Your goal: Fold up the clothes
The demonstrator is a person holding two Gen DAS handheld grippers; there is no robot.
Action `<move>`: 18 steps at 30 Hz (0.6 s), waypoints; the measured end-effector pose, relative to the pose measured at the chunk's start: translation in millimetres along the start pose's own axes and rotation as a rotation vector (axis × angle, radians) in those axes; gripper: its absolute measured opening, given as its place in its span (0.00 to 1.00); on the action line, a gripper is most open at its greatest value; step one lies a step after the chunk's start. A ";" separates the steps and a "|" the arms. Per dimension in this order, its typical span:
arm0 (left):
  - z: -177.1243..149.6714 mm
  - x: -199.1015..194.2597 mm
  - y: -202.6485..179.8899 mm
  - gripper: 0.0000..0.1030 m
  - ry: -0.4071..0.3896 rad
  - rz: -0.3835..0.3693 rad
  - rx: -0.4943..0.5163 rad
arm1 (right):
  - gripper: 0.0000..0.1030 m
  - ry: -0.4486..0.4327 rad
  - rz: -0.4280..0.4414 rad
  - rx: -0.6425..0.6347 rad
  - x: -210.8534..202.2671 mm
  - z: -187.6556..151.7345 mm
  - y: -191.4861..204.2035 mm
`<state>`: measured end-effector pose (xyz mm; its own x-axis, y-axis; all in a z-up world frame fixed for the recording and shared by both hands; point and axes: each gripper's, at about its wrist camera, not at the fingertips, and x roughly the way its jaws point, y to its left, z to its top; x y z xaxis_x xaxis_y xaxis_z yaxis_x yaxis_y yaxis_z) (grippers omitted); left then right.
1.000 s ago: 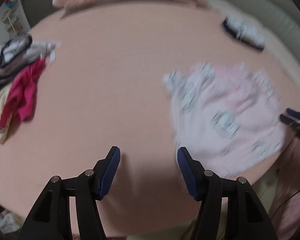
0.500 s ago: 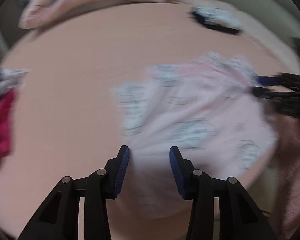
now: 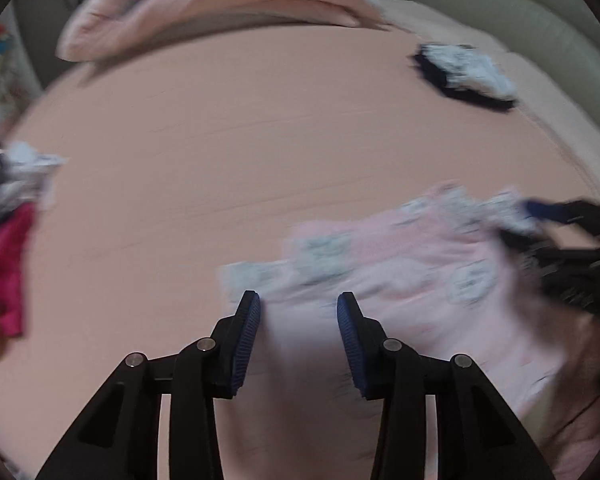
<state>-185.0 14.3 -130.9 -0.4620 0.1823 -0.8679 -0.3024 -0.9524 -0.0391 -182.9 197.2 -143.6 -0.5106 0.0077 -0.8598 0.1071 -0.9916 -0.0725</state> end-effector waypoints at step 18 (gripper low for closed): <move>-67.5 -35.0 6.6 0.37 0.007 -0.080 0.053 | 0.58 0.041 -0.009 -0.029 -32.9 -60.9 4.2</move>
<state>-114.6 -14.9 -134.3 -0.4287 0.2557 -0.8665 -0.3823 -0.9203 -0.0825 -113.7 200.7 -146.4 -0.4764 0.0221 -0.8790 0.1275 -0.9874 -0.0939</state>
